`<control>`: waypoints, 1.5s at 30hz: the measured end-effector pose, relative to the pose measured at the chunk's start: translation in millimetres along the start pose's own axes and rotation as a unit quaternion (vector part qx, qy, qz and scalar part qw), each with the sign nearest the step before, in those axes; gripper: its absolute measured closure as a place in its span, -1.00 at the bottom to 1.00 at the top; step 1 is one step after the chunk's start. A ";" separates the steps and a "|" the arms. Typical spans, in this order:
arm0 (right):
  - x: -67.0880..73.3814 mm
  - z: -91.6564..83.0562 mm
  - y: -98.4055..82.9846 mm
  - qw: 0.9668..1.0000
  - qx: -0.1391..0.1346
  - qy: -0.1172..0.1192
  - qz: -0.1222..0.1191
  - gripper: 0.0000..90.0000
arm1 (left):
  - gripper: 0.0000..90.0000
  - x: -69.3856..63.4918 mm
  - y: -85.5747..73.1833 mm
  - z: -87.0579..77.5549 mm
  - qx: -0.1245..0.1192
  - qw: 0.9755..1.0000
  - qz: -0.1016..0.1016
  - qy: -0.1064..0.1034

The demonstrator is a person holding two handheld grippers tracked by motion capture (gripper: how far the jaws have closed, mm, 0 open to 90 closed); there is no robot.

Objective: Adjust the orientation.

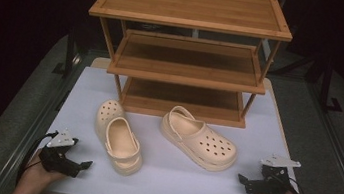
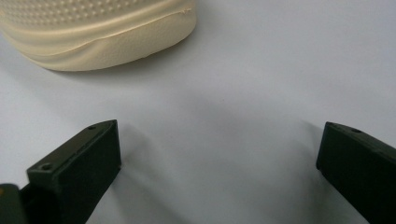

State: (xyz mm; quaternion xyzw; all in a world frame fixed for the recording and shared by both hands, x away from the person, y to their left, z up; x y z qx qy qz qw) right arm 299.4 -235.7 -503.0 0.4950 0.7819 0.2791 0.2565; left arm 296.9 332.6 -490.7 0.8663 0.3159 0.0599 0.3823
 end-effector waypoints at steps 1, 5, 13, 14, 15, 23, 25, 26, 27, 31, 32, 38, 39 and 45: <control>-0.1 0.0 0.0 1.000 0.000 0.000 0.000 -1.00 | -0.79 0.0 0.0 0.0 0.000 1.000 0.000 0.000; -0.2 0.1 0.0 1.000 -0.001 0.001 0.000 -1.00 | -0.52 1.0 0.8 -6.9 -0.006 1.000 -0.011 0.003; -0.2 0.0 -0.1 1.000 -0.001 0.001 0.001 -1.00 | 0.36 4.3 7.5 -15.3 -0.018 0.999 -0.026 0.004; -0.2 0.0 -0.1 1.000 -0.002 0.001 0.001 -1.00 | 0.46 4.5 10.9 -15.9 -0.018 0.999 -0.032 -0.001; -0.2 0.0 -0.1 1.000 -0.001 0.001 0.001 -1.00 | 0.56 4.8 12.0 -15.6 -0.014 0.999 -0.037 -0.004; -0.2 0.0 -0.1 1.000 -0.002 0.001 0.001 -1.00 | 1.00 11.1 26.2 -18.5 -0.016 0.998 -0.055 -0.006; -0.3 0.0 -0.1 1.000 -0.002 0.001 0.001 -1.00 | 1.00 14.3 31.2 -20.6 -0.022 0.998 -0.053 -0.002; -0.3 0.1 -0.1 1.000 -0.002 0.001 0.001 -1.00 | 1.00 14.3 31.2 -20.6 -0.022 0.998 -0.053 -0.002; -0.3 0.1 0.0 1.000 -0.002 0.001 0.001 -1.00 | 1.00 17.0 36.2 -22.2 -0.028 0.998 -0.053 0.000; -0.3 0.1 0.0 1.000 -0.002 0.001 0.001 -1.00 | 1.00 24.2 50.2 -24.3 -0.040 0.998 -0.049 0.004; -0.3 0.1 0.0 1.000 -0.002 0.001 0.001 -1.00 | 1.00 26.1 53.7 -24.3 -0.044 0.998 -0.049 0.005; -0.3 0.1 0.0 1.000 -0.002 0.002 0.001 -1.00 | 1.00 39.4 72.7 -22.1 -0.053 0.998 -0.045 0.012; -0.3 0.1 0.0 1.000 -0.002 0.002 0.001 -1.00 | 1.00 39.4 72.7 -22.1 -0.053 0.998 -0.045 0.012; -0.5 0.2 0.0 1.000 -0.002 0.001 0.001 -1.00 | 1.00 58.4 94.4 -18.4 -0.056 0.997 -0.039 0.024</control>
Point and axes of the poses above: each handheld gripper's, and its own axes: z roughly forward along the jaws, y roughly out of its top, x roughly to its left, the point moved 6 cm from there along z, roughly forward along the jaws, and after that the axes turned 12 degrees about -y, right-handed, at the moved point
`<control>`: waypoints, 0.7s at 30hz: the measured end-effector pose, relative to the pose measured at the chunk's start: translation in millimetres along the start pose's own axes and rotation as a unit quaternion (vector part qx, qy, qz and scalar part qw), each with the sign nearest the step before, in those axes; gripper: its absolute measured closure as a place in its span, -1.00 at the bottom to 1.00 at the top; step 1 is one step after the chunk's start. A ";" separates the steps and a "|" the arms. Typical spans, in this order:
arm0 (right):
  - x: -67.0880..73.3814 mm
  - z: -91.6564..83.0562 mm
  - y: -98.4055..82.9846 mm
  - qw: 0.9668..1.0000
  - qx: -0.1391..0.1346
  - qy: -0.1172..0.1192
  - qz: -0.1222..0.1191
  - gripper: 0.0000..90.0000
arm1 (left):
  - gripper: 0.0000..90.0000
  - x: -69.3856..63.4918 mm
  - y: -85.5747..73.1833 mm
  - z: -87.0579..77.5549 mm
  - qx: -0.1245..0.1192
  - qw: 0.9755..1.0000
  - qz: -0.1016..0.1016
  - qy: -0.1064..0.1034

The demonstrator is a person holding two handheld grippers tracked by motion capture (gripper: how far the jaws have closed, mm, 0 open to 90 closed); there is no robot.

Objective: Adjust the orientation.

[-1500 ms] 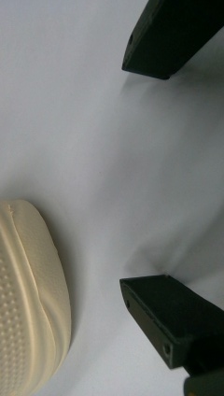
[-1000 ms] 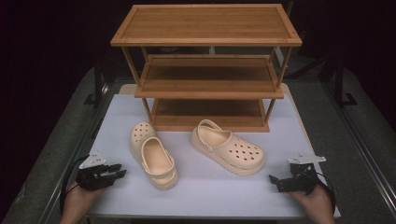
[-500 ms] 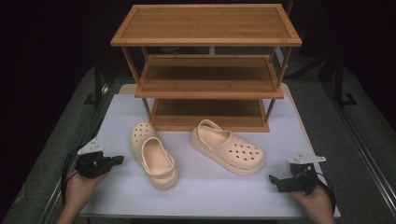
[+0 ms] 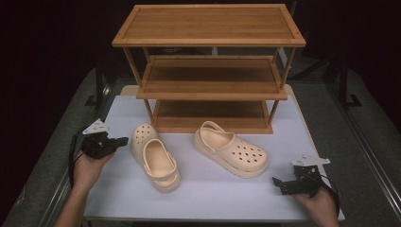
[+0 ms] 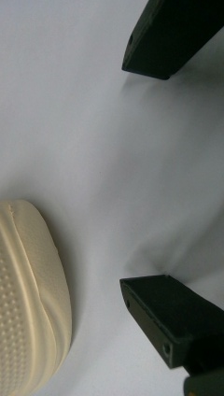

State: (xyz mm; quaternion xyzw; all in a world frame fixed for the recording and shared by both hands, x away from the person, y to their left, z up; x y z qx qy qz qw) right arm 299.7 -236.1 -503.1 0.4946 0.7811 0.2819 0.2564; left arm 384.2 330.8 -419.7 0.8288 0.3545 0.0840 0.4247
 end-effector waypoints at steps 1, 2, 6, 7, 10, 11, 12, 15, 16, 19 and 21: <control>0.0 0.0 0.0 1.000 0.000 0.000 0.000 -1.00 | 1.00 2.0 1.8 0.8 0.002 1.000 0.002 0.002; 0.0 0.0 0.0 1.000 0.000 0.000 0.000 -1.00 | 1.00 2.0 1.8 0.8 0.002 1.000 0.002 0.002; -0.1 0.0 0.0 1.000 0.000 0.000 0.000 -1.00 | 1.00 15.4 14.8 8.3 -0.004 1.000 0.002 0.006; -0.1 0.0 0.0 1.000 0.000 0.000 0.000 -1.00 | 1.00 17.4 17.6 10.1 -0.009 1.000 0.000 0.002; -0.1 0.0 0.0 1.000 0.000 0.000 0.000 -1.00 | 1.00 24.8 26.5 15.1 -0.010 1.000 0.012 0.001; -0.2 0.0 0.0 1.000 -0.001 0.001 0.000 -1.00 | 1.00 26.4 28.4 16.2 -0.014 1.000 0.011 0.000; -0.2 0.0 0.0 1.000 -0.001 0.001 0.000 -1.00 | 1.00 28.9 30.4 18.1 -0.012 1.000 0.011 -0.002; -0.2 0.0 0.0 1.000 0.000 0.001 0.000 -1.00 | 1.00 36.1 36.3 25.9 -0.012 1.000 0.013 -0.001; -0.2 0.0 0.1 1.000 -0.001 0.001 0.000 -1.00 | 1.00 38.1 37.3 29.1 -0.010 1.000 0.010 -0.005; -0.2 0.0 0.0 1.000 -0.001 0.001 0.000 -1.00 | 1.00 44.2 40.0 37.8 -0.005 1.000 0.011 -0.004; -0.2 0.0 0.0 1.000 -0.001 0.001 0.000 -1.00 | 1.00 47.2 42.6 43.7 -0.002 1.000 0.010 -0.005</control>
Point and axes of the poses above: each handheld gripper's, and its own axes: z roughly forward along the jaws, y roughly out of its top, x roughly to its left, the point moved 6 cm from there along z, roughly forward along the jaws, and after that the axes turned 12 degrees about -y, right-handed, at the moved point
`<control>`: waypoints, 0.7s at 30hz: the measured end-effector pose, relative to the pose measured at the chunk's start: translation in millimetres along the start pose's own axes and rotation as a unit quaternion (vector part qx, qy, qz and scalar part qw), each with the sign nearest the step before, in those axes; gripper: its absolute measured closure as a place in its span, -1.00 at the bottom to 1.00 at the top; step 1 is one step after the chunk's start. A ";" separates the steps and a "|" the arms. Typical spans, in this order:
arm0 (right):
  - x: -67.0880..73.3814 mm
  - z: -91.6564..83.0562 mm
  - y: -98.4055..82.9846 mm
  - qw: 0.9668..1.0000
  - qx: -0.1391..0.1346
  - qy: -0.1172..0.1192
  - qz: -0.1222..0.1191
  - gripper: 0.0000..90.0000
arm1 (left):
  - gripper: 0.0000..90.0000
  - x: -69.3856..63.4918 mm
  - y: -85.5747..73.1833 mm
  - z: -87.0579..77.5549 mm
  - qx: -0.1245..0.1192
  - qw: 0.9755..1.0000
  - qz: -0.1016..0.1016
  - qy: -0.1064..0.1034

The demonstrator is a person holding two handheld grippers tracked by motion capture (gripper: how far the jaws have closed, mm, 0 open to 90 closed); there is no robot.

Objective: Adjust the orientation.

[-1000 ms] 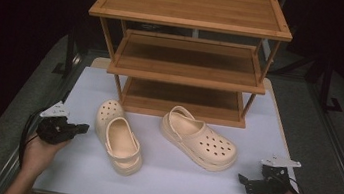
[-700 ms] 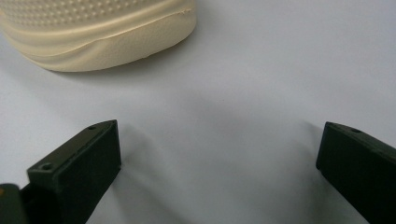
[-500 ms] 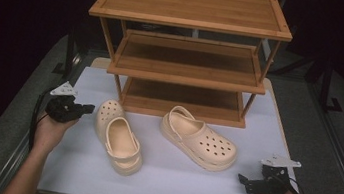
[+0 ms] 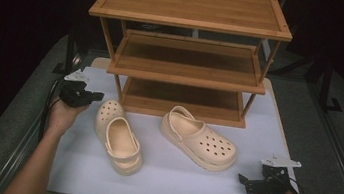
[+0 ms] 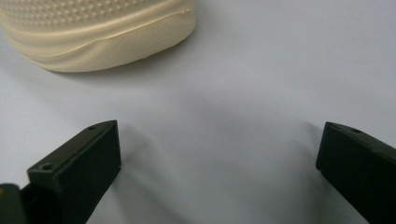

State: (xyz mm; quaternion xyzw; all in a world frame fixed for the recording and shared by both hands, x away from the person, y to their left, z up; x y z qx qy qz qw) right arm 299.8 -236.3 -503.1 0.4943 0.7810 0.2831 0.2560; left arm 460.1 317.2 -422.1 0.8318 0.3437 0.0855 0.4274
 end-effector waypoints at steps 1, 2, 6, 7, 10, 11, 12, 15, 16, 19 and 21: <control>0.0 0.0 0.0 1.000 0.000 0.000 0.000 -1.00 | 1.00 1.6 1.2 4.1 0.003 1.000 -0.003 -0.002; 0.0 0.0 0.0 1.000 0.000 0.000 0.000 -1.00 | 1.00 2.8 1.9 6.1 0.008 1.000 0.000 -0.003; -0.2 -0.1 0.0 1.000 0.000 0.001 0.001 -1.00 | 1.00 5.4 3.2 17.9 0.012 1.000 0.000 -0.009; -0.2 -0.1 0.0 1.000 0.000 0.001 0.001 -1.00 | 1.00 5.1 2.9 20.7 0.014 1.000 0.000 -0.013; -0.3 -0.2 0.0 1.000 -0.001 0.001 0.002 -1.00 | 1.00 4.6 3.6 23.2 0.006 1.000 -0.006 -0.019; -0.3 -0.2 0.0 1.000 -0.001 0.001 0.002 -1.00 | 1.00 4.6 3.6 23.2 0.006 1.000 -0.006 -0.019; -0.3 -0.2 0.0 1.000 -0.001 0.002 0.002 -1.00 | 1.00 2.9 3.8 24.6 0.002 1.000 -0.008 -0.027; -0.2 -0.1 0.0 1.000 0.000 0.001 0.001 -1.00 | 1.00 -1.7 3.6 29.1 0.005 0.999 -0.002 -0.037; -0.2 -0.1 0.0 1.000 0.000 0.001 0.001 -1.00 | 1.00 -4.0 3.2 31.2 0.008 0.999 0.001 -0.040; -0.2 -0.1 -0.1 1.000 -0.001 0.001 0.001 -1.00 | 1.00 -6.7 3.8 32.5 0.009 0.999 0.007 -0.033; -0.2 -0.1 -0.1 1.000 -0.001 0.001 0.001 -1.00 | 1.00 -9.5 3.2 34.1 0.007 0.999 0.003 -0.042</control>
Point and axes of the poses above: each handheld gripper's, and its own axes: z roughly forward along the jaws, y roughly out of its top, x roughly to its left, the point moved 6 cm from there along z, roughly forward along the jaws, and after that the axes turned 12 degrees about -y, right-handed, at the moved point
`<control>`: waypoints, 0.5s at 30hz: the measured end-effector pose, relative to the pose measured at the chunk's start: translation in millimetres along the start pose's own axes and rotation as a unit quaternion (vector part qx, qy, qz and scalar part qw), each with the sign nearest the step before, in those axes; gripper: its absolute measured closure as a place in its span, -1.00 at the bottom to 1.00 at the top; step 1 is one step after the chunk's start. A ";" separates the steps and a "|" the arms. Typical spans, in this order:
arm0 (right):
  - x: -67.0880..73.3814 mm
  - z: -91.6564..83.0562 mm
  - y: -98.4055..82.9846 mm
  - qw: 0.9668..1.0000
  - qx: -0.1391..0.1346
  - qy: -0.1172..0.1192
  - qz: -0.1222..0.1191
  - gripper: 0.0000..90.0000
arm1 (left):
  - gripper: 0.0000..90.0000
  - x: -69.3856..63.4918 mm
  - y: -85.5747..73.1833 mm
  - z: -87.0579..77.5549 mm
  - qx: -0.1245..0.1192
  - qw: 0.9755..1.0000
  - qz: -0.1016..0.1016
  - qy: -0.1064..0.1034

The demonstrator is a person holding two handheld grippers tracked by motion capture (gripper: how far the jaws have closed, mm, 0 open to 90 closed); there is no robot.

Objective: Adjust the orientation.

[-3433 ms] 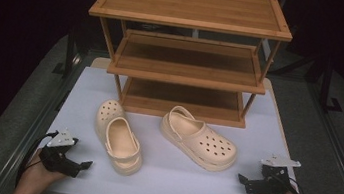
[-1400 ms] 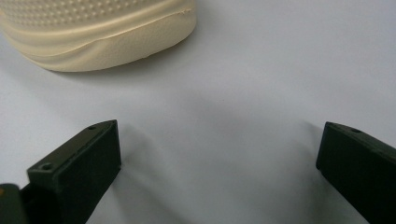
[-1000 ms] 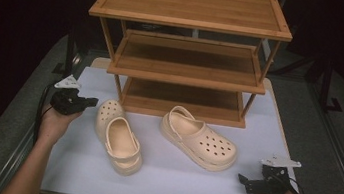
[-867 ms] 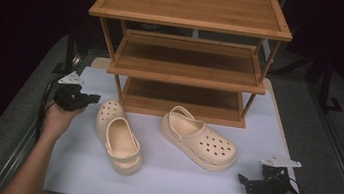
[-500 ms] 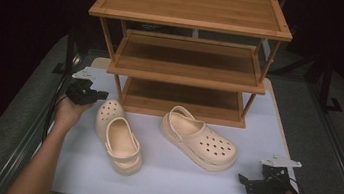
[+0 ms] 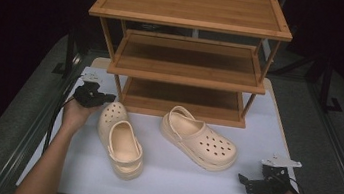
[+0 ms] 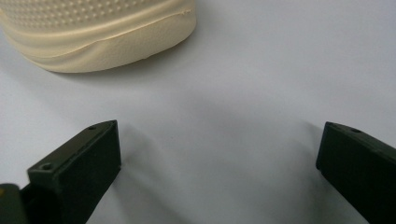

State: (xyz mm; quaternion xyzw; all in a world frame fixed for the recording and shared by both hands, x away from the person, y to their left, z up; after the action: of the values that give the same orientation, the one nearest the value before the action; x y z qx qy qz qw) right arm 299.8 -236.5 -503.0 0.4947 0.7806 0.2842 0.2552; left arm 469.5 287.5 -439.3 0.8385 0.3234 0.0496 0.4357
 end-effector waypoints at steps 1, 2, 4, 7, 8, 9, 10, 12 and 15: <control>0.0 0.0 0.0 1.000 0.000 0.000 0.000 -1.00 | 1.00 0.0 0.0 0.0 0.000 1.000 0.000 0.000; 0.0 0.0 0.0 1.000 0.000 0.000 0.000 -1.00 | 1.00 -1.9 -0.3 0.5 0.000 1.000 0.001 -0.001; -0.1 0.0 0.0 1.000 0.000 0.000 0.000 -1.00 | 1.00 -5.4 -0.7 1.8 -0.003 1.000 0.003 -0.006; 0.0 0.0 0.0 1.000 0.000 0.000 -0.001 -1.00 | 1.00 -15.5 -1.8 5.2 -0.008 1.000 0.006 -0.017; 0.0 0.0 0.0 1.000 0.000 0.000 -0.001 -1.00 | 1.00 -15.5 -1.8 5.2 -0.008 1.000 0.006 -0.017; 0.0 0.0 0.0 1.000 0.000 0.000 0.000 -1.00 | 1.00 -20.5 -2.4 6.9 -0.007 1.000 0.009 -0.022; 0.1 0.0 0.0 1.000 0.000 0.000 0.000 -1.00 | 1.00 -22.4 -2.5 7.4 -0.007 1.000 0.009 -0.022; 0.2 0.0 0.0 1.000 0.001 -0.001 -0.001 -1.00 | 1.00 -24.0 -2.4 7.7 -0.004 1.000 0.014 -0.021; 0.2 0.0 0.0 1.000 0.000 0.000 -0.001 -1.00 | 1.00 -25.0 -2.2 7.3 -0.001 1.000 0.017 -0.016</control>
State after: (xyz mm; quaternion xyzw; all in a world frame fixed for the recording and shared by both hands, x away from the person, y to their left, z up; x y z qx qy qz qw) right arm 299.7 -236.4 -503.1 0.4945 0.7809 0.2835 0.2555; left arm 451.4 268.7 -440.5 0.8441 0.3016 0.0440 0.4411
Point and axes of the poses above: each handheld gripper's, and its own axes: z roughly forward along the jaws, y roughly out of its top, x roughly to its left, the point moved 6 cm from there along z, roughly forward along the jaws, and after that the axes turned 12 degrees about -y, right-handed, at the moved point
